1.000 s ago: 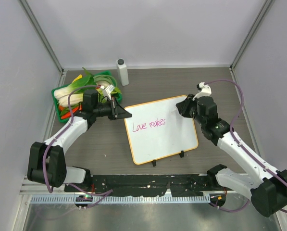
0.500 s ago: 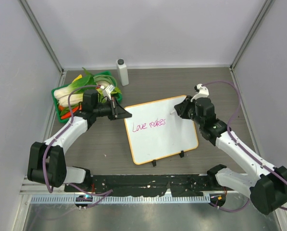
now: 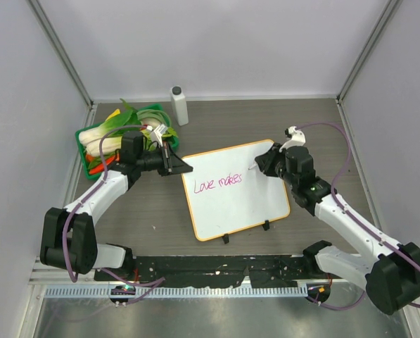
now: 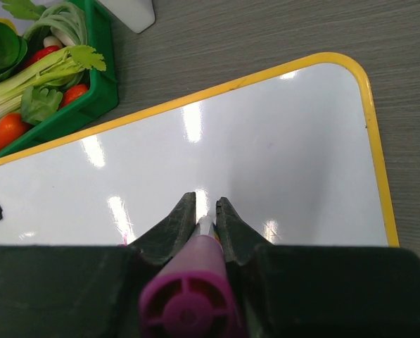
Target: Write a sentence on the whiteboard
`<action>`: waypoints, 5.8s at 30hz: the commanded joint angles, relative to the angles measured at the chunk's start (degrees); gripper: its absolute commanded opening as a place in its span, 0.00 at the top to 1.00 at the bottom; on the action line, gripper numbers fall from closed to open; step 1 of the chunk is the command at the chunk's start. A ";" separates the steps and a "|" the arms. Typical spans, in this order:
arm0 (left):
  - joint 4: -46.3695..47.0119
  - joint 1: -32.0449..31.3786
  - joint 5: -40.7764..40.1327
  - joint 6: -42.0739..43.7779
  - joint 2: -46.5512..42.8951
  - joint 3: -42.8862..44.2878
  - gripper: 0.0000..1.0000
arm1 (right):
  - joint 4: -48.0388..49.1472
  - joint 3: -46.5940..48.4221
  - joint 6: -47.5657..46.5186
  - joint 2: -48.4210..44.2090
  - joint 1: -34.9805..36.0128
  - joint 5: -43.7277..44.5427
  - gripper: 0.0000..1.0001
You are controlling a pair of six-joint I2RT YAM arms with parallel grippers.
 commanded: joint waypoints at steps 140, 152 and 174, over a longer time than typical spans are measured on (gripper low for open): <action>-10.07 -0.52 -12.61 7.93 3.14 1.32 1.00 | 1.19 -1.57 2.21 -7.28 -0.14 5.38 0.98; -10.25 -0.52 -12.87 7.93 2.71 1.32 1.00 | 0.31 -0.95 2.30 -4.64 -0.23 8.29 0.99; -9.81 -0.61 -12.35 7.76 2.79 1.14 1.00 | -1.35 -1.74 1.25 -3.14 -0.40 3.54 0.99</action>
